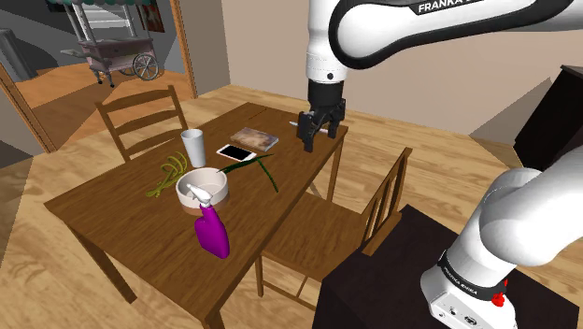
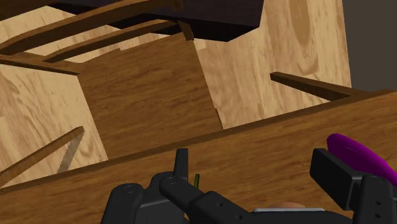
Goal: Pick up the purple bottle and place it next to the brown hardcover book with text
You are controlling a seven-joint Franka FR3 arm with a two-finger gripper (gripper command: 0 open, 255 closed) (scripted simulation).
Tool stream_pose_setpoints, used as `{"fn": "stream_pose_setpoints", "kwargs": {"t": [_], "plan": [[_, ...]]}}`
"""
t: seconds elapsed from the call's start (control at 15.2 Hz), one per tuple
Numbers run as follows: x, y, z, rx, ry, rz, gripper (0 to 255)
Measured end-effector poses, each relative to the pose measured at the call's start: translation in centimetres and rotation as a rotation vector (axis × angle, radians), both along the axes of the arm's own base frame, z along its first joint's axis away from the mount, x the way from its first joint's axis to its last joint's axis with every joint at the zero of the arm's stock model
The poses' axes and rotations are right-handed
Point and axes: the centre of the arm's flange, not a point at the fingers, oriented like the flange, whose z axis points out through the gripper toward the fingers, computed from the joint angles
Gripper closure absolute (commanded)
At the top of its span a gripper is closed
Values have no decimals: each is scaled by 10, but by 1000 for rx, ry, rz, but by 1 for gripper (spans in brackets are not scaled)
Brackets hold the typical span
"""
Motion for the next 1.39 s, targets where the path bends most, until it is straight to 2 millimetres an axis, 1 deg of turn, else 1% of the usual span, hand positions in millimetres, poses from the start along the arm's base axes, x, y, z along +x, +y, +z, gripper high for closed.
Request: {"fn": "stream_pose_setpoints", "kwargs": {"t": [0.26, 0.33, 0.46, 0.53, 0.86, 0.92, 1.06, 1.19, 1.39], "plan": [[19, 45, -14, 6, -25, 27, 0], [23, 55, -14, 7, -31, 33, 0], [26, 77, -22, 9, -43, 46, 0], [31, 88, -24, 11, -49, 53, 0], [49, 152, -37, 19, -80, 86, 0], [53, 162, -43, 20, -86, 93, 0], [62, 183, -47, 23, -98, 106, 0], [64, 210, -50, 27, -110, 120, 0], [75, 249, -61, 32, -128, 139, 0]]}}
